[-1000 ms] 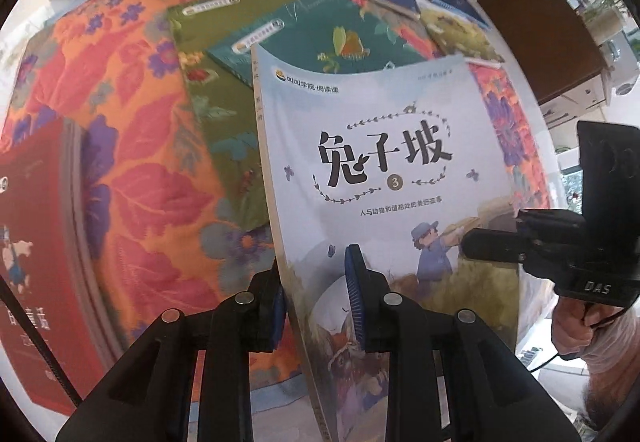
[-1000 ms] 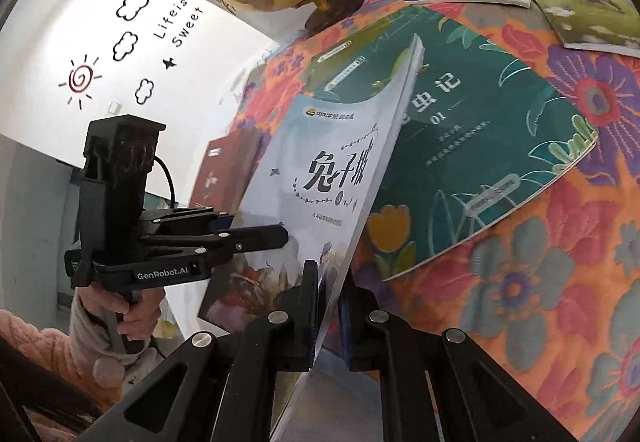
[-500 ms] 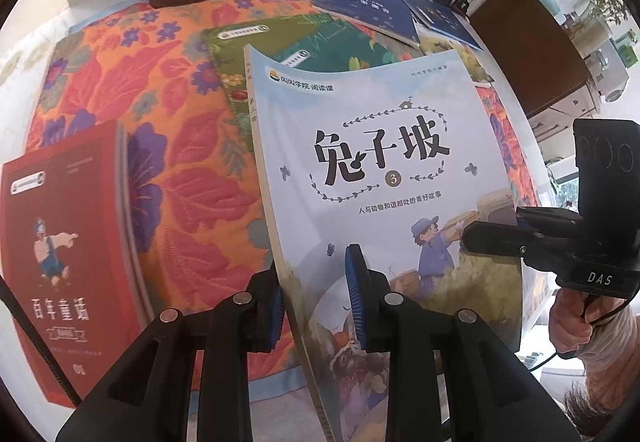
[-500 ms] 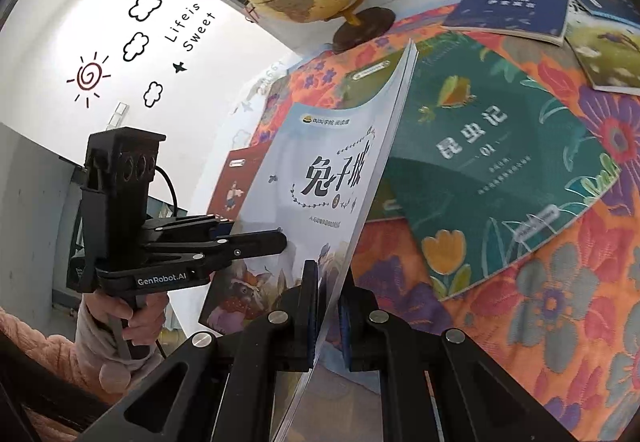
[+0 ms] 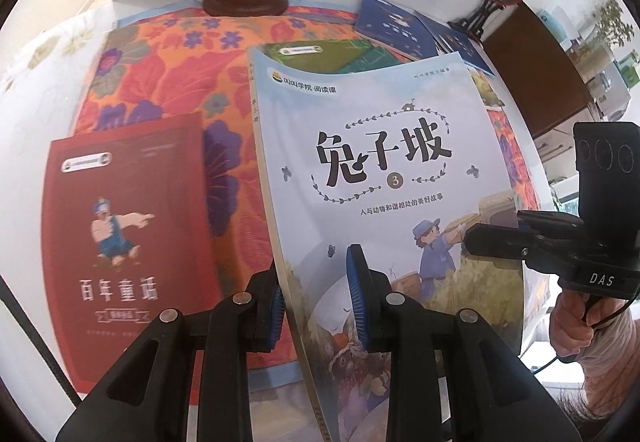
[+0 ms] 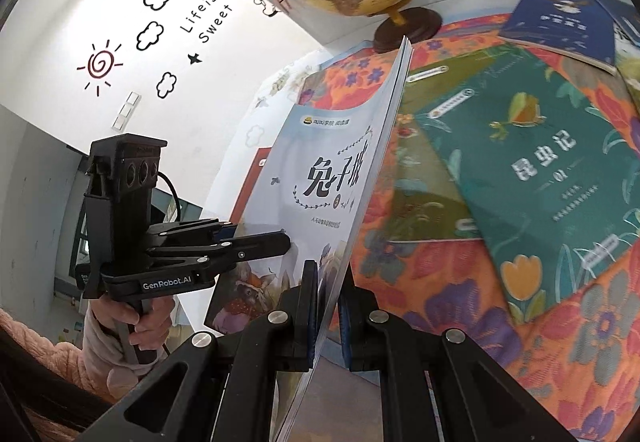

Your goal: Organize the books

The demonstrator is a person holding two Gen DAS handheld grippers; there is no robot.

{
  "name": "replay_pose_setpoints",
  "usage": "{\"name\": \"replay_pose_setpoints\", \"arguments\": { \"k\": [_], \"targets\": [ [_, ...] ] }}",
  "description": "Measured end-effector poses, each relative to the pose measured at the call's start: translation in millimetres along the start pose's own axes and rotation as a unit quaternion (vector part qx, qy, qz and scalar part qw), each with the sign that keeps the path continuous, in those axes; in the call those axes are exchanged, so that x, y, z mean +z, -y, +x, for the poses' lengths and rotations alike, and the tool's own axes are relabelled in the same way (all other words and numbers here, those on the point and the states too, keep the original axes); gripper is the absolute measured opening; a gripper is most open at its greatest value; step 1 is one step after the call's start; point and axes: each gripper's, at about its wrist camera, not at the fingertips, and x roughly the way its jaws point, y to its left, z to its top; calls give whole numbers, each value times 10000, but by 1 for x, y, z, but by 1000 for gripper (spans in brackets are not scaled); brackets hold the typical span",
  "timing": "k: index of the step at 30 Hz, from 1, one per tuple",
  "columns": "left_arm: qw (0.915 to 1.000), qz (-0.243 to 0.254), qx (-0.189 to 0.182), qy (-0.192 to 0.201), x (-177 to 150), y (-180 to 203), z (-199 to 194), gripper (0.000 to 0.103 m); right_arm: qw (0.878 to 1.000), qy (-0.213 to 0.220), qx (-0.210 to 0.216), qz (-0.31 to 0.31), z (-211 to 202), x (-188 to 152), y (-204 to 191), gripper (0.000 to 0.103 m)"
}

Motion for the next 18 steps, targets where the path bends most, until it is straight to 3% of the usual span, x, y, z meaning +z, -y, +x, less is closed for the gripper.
{"name": "replay_pose_setpoints", "arguments": {
  "k": [18],
  "targets": [
    [9988, -385, 141, 273, -14, -74, -30, 27, 9997, -148, 172, -122, 57, 20, -48, 10]
  ]
}}
